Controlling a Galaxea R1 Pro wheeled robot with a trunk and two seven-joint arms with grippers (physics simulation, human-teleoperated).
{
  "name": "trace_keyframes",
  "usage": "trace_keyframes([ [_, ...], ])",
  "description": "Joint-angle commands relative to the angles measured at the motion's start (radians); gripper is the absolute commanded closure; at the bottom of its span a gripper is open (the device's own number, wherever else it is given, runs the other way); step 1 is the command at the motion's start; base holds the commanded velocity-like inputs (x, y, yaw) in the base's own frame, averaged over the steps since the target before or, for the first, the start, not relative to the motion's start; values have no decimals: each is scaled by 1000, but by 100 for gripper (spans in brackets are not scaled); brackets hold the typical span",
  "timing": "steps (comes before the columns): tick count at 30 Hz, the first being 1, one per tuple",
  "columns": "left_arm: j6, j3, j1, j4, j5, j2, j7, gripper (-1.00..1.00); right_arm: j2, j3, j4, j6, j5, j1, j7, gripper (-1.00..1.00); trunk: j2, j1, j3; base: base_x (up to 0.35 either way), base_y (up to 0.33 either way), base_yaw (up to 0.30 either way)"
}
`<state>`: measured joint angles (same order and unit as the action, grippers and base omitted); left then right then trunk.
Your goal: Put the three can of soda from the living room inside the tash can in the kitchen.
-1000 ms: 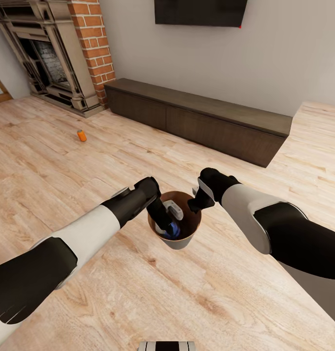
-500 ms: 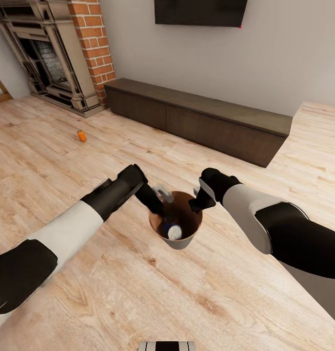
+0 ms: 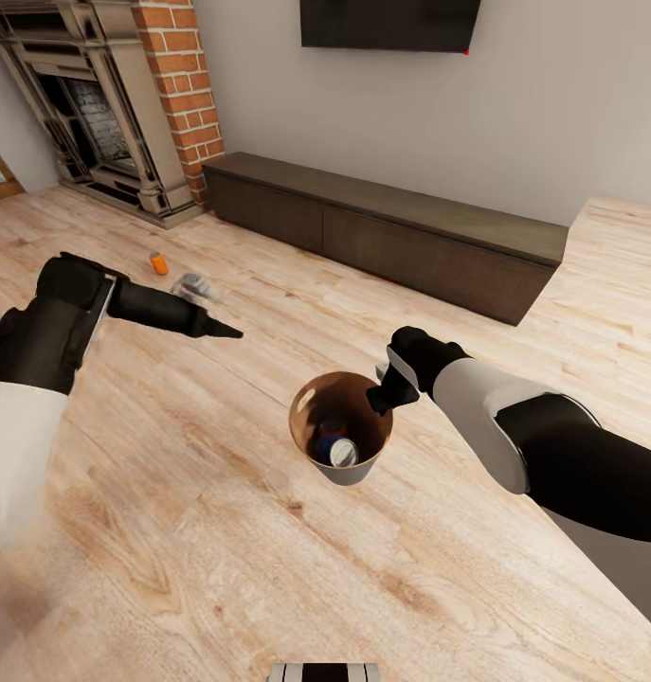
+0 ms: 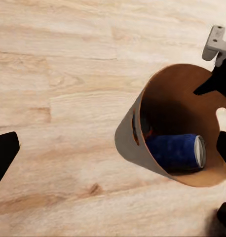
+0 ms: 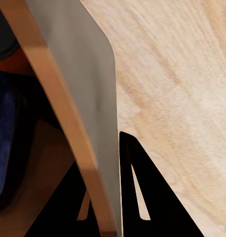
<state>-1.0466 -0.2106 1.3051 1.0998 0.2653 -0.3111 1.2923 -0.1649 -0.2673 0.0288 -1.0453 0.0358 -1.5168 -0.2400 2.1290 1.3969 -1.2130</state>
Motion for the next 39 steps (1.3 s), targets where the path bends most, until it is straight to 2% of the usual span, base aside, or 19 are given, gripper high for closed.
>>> trace_keyframes([
  [1, -1, 38, -2, 1, 1, -11, 8, -100, 0, 17, 0, -2, -20, 0, -8, 100, 0, 0, 0, 0, 0, 0],
  [3, 1, 116, -25, 2, 20, -33, -2, -100, 1, 18, 0, -2, -19, 0, -7, 100, 0, 0, 0, 0, 0, 0],
  [4, 6, 133, -38, 2, 37, -36, -27, -100, 2, 18, -1, -2, -19, 0, -7, 100, 0, 0, 0, 0, 0, 0],
  [6, 19, 181, -98, 5, 125, -37, -232, -100, 3, 19, -2, -2, -18, 0, -6, 100, 0, 0, 0, 0, 0, 0],
  [7, 21, 188, -118, 6, 137, -31, -288, -100, 3, 19, -2, -2, -18, 0, -6, 100, 0, 0, 0, 0, 0, 0],
  [8, 25, 204, -171, 9, 145, -11, -382, -100, 3, 19, -2, -2, -18, 0, -5, 100, 0, 0, 0, 0, 0, 0],
  [9, 30, 214, -203, 11, 142, 1, -419, -100, 4, 19, -2, -2, -18, 2, -5, 100, 0, 0, 0, 0, 0, 0],
  [10, 96, 283, -344, 24, 131, 37, -518, -100, 18, 19, 0, -2, -17, 26, -4, 100, 0, 0, 0, 0, 0, 0],
  [12, 127, 316, -396, 46, 127, 45, -534, -100, 26, 19, 0, -2, -17, 38, -4, 100, 0, 0, 0, 0, 0, 0],
  [13, 148, 351, -446, 82, 118, 55, -543, -100, 39, 18, 1, -2, -16, 46, -3, 100, 0, 0, 0, 0, 0, 0],
  [15, 176, 416, -558, 212, 71, 88, -557, -100, 73, 17, 22, -2, -16, 59, -9, 100, 0, 0, 0, 0, 0, 0],
  [18, 187, 439, -630, 300, 47, 109, -562, -100, 102, 18, 68, -2, -15, 86, -11, 100, 0, 0, 0, 0, 0, 0],
  [21, 216, 448, -658, 325, 38, 125, -565, -100, 127, 17, 108, -2, -15, 102, -11, 100, 0, 0, 0, 0, 0, 0],
  [25, 291, 454, -672, 329, 39, 180, -570, -100, 137, 17, 123, -2, -15, 108, -12, 100, -21, -12, 9, 0, 0, 0],
  [27, 309, 456, -681, 326, 39, 197, -575, -100, 139, 17, 125, -2, -14, 109, -10, 100, -35, -19, 16, 0, 0, 0],
  [31, 322, 456, -715, 329, 38, 211, -591, -100, 139, 17, 126, -2, -15, 125, -5, 100, -63, -35, 28, 0, 0, 0],
  [32, 324, 456, -725, 330, 38, 214, -606, -100, 139, 18, 128, -2, -16, 163, -3, 100, -70, -38, 31, 0, 0, 0],
  [34, 324, 455, -729, 327, 41, 214, -612, -100, 141, 19, 130, -2, -17, 198, -2, 100, -84, -46, 38, 0, 0, 0],
  [39, 313, 452, -731, 322, 42, 208, -603, -100, 143, 20, 131, -2, -17, 232, -1, 100, -119, -65, 53, 0, 0, 0],
])
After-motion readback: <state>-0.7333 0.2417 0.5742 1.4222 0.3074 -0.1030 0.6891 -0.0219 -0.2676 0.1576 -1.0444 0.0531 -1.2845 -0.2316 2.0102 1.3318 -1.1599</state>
